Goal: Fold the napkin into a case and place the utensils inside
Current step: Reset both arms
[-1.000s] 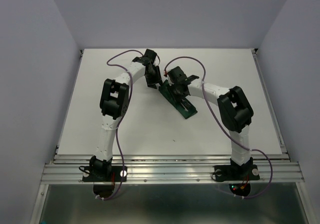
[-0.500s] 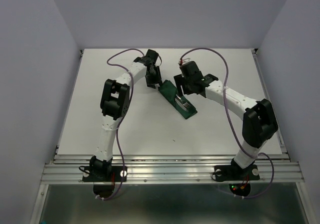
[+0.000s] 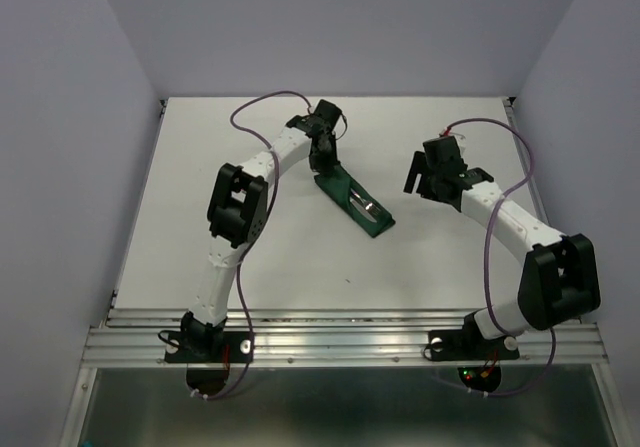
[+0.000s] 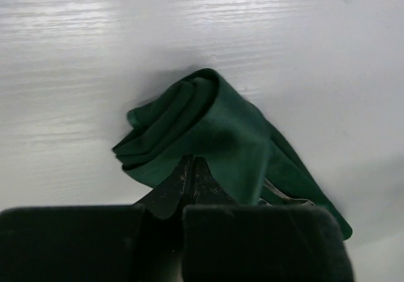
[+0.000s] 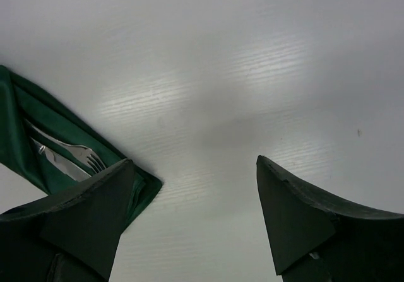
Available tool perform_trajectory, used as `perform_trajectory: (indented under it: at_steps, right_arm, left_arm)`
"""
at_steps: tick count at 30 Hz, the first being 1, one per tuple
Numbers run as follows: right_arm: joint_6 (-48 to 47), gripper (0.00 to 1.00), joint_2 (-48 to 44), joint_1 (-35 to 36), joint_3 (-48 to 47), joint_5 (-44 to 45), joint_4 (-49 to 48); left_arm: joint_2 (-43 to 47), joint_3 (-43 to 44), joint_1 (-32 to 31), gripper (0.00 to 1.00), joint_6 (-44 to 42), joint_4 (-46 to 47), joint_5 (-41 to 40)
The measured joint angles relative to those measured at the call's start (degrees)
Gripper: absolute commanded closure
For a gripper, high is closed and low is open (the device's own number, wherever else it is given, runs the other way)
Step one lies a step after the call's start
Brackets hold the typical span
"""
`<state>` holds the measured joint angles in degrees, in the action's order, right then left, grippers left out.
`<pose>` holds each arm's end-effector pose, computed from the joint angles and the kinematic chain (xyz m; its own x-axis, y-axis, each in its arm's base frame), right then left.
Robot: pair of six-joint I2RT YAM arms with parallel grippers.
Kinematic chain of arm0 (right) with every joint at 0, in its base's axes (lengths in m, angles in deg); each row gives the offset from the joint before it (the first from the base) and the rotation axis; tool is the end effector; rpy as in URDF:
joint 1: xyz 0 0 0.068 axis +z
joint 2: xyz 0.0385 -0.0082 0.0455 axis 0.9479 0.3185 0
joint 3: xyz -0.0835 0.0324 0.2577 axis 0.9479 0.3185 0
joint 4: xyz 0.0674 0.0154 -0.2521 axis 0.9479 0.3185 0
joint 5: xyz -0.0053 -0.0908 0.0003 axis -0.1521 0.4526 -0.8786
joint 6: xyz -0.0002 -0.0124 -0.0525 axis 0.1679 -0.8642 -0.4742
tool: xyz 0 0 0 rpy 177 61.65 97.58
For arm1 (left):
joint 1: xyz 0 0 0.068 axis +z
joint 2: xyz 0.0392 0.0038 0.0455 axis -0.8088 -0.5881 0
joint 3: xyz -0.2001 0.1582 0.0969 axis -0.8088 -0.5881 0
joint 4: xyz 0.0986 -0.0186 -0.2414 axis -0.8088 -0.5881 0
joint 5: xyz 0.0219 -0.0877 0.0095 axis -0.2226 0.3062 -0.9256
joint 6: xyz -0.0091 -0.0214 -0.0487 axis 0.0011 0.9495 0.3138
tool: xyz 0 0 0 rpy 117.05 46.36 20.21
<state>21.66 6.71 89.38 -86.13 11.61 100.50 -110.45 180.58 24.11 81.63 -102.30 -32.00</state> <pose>0.3004 0.0855 0.2545 -0.6910 0.2275 -0.6861 0.2392 0.9677 0.0801 0.4436 -0.2561 0.2073 -0.8655 -0.0512 -0.4984 0.1179 0.9460 -0.3019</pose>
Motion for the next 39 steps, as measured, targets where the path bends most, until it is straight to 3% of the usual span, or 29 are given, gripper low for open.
perform_trajectory:
  at_steps: [10, 21, 24, 25, 27, 29, 30, 34, 39]
  right_arm:
    - [3.91, 0.17, -5.92, 0.13, 7.96, -2.27, -0.50]
    - [5.11, 0.17, -7.72, 0.13, 9.55, -3.52, -0.61]
    - [5.42, 0.09, -8.92, 0.13, 9.84, -3.54, -0.50]
    - [5.64, 0.00, -9.44, 0.13, 9.84, -3.39, -0.52]
    - [6.16, 0.00, -10.69, 0.13, 9.84, -2.19, -0.57]
    - [7.10, 0.00, -12.04, 0.13, 9.94, -0.50, -0.57]
    - [7.76, 0.00, -13.00, 0.13, 10.23, 0.66, -0.68]
    - [9.77, 0.00, -15.56, 0.13, 10.97, 4.52, -0.44]
    - [12.20, 0.00, -18.69, 0.13, 11.52, 9.84, -0.09]
  left_arm:
    - [-8.22, 11.04, -1.14, 1.00, 0.02, -0.02, 0.66]
    - [-9.84, 11.52, -1.18, 1.00, -0.98, 2.32, -3.61]
    - [-9.97, 11.74, -1.14, 1.00, -1.75, 2.62, -4.04]
    - [-9.97, 11.72, -1.16, 1.00, -2.03, 2.67, -4.02]
    - [-9.90, 11.72, -1.16, 1.00, -2.58, 2.69, -3.98]
    - [-9.57, 11.72, -1.44, 0.94, -3.23, 2.67, -4.00]
    - [-9.25, 11.72, -1.62, 0.83, -3.69, 2.64, -4.02]
    - [-5.55, 11.04, -2.32, 0.60, -5.35, 2.40, -4.57]
    - [5.05, 9.05, -4.39, 0.54, -6.78, 2.27, -6.40]
